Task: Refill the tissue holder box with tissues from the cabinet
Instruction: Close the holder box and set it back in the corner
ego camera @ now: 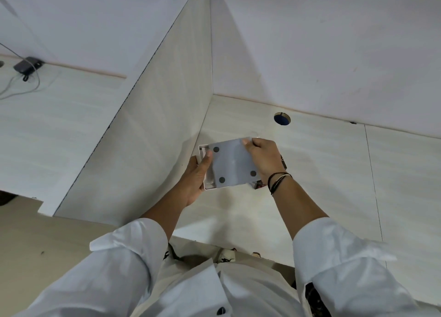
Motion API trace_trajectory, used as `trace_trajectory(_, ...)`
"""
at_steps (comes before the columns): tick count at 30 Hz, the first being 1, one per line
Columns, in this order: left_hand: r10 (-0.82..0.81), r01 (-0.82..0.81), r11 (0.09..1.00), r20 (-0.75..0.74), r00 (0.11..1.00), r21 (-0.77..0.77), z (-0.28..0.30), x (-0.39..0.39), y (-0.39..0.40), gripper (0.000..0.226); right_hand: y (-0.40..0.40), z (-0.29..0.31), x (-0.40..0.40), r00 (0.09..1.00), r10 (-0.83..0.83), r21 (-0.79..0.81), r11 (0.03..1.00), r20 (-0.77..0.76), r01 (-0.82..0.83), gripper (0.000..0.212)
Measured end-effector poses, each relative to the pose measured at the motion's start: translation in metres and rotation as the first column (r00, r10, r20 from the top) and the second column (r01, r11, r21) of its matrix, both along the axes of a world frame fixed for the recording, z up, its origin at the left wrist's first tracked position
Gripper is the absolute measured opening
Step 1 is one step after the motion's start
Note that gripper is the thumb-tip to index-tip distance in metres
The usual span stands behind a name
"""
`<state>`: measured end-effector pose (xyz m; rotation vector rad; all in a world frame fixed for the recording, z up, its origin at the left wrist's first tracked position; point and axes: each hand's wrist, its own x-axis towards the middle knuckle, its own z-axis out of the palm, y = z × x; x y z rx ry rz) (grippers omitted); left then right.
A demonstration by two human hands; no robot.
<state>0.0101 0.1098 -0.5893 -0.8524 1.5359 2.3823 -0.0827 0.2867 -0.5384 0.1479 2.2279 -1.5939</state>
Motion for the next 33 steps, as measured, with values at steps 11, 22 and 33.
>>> trace_trajectory(11,0.013,-0.018,0.994,0.043,0.999,0.107,-0.011,0.000,-0.003,0.052,-0.015,-0.010,0.006,0.962,-0.108,-0.159,0.976,0.250,0.151,0.031)
trace_trajectory(22,0.000,0.001,0.973,-0.006,1.000,0.229,-0.017,-0.006,0.000,0.079,-0.011,-0.004,0.014,0.925,-0.088,-0.502,0.819,0.370,0.278,0.027)
trace_trajectory(33,-0.038,0.056,0.962,-0.072,0.997,0.268,-0.027,-0.002,-0.003,0.105,-0.008,0.003,0.002,0.984,-0.150,-0.066,0.985,0.101,0.157,0.042)
